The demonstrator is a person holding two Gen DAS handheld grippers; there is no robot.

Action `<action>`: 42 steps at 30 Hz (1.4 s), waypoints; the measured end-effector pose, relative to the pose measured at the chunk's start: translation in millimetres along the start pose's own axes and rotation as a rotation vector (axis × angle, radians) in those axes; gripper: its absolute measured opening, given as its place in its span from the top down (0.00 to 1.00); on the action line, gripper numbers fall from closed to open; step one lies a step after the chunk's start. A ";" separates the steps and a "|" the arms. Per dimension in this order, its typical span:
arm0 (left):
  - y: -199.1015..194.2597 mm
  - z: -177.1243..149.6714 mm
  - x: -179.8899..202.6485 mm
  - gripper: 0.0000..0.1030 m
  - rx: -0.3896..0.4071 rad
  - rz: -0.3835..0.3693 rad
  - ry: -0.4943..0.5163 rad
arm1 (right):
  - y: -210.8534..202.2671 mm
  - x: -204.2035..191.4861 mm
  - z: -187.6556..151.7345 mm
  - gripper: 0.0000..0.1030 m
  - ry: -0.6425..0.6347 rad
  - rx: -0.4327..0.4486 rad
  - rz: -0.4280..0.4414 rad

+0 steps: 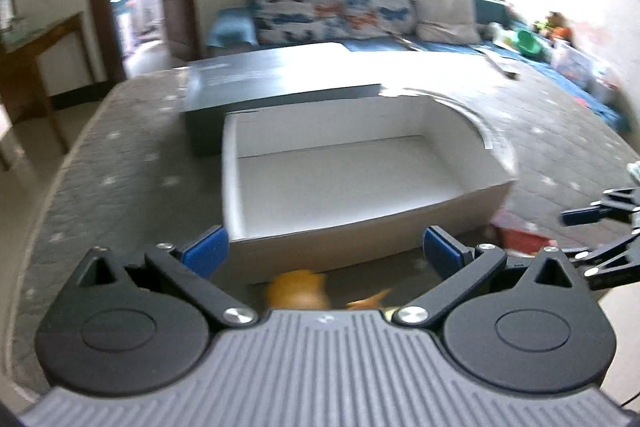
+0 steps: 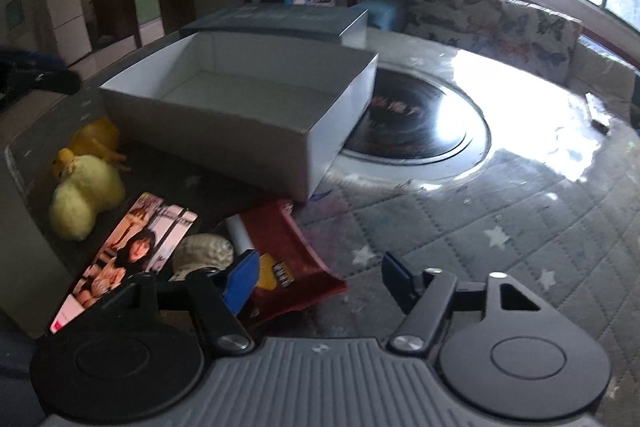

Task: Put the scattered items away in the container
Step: 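Lower the right tool onto the red snack bar and close it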

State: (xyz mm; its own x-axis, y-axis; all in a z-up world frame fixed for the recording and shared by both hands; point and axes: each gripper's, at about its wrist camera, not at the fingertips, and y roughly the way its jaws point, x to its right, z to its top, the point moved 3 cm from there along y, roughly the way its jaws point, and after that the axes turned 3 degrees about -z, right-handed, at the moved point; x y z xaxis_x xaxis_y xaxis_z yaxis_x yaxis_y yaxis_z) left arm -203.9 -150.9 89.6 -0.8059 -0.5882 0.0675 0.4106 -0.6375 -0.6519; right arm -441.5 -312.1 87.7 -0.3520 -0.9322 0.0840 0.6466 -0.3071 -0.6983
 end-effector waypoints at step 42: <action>119.4 8.2 125.5 0.01 -0.241 -0.477 0.092 | 19.8 -2.9 4.7 0.49 -0.109 -0.020 0.136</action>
